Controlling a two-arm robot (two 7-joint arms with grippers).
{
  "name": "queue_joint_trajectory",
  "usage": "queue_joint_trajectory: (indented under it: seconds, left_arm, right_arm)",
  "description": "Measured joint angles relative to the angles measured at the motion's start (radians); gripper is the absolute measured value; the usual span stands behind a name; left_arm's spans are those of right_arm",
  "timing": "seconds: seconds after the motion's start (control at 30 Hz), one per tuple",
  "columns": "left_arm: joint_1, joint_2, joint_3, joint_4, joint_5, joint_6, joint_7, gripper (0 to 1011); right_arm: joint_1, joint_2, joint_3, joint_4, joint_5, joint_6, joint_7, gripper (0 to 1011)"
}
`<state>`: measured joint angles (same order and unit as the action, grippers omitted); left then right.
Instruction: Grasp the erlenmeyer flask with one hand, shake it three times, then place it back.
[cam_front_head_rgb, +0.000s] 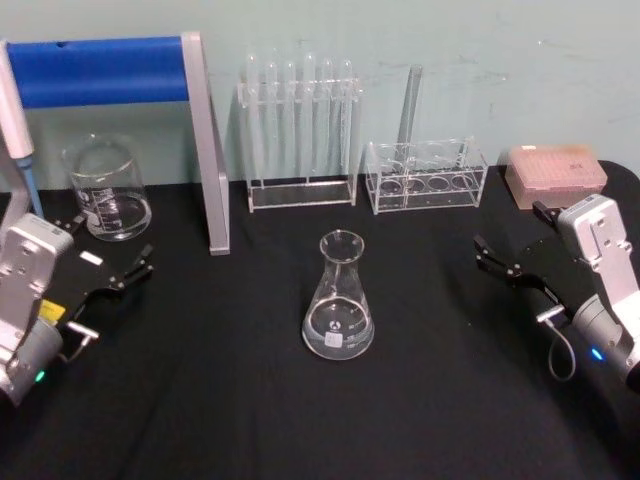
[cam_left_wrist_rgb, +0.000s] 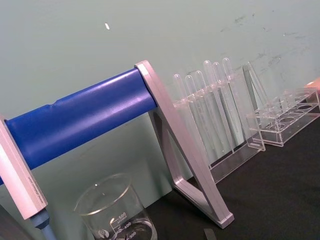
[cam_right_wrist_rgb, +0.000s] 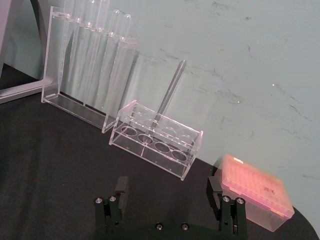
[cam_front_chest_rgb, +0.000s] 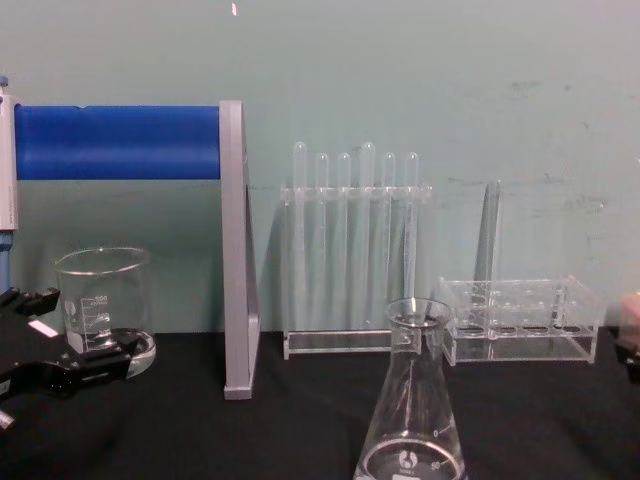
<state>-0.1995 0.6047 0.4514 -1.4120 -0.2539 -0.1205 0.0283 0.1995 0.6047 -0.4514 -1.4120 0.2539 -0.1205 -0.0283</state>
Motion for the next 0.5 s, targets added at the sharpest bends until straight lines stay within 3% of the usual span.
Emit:
queue_joint_trajectory:
  seconds: [0.5]
  left_arm:
    - [0.000,0.000,0.000,0.000,0.000,0.000,0.000,1001]
  right_arm:
    - [0.000,0.000,0.000,0.000,0.000,0.000,0.000,1000]
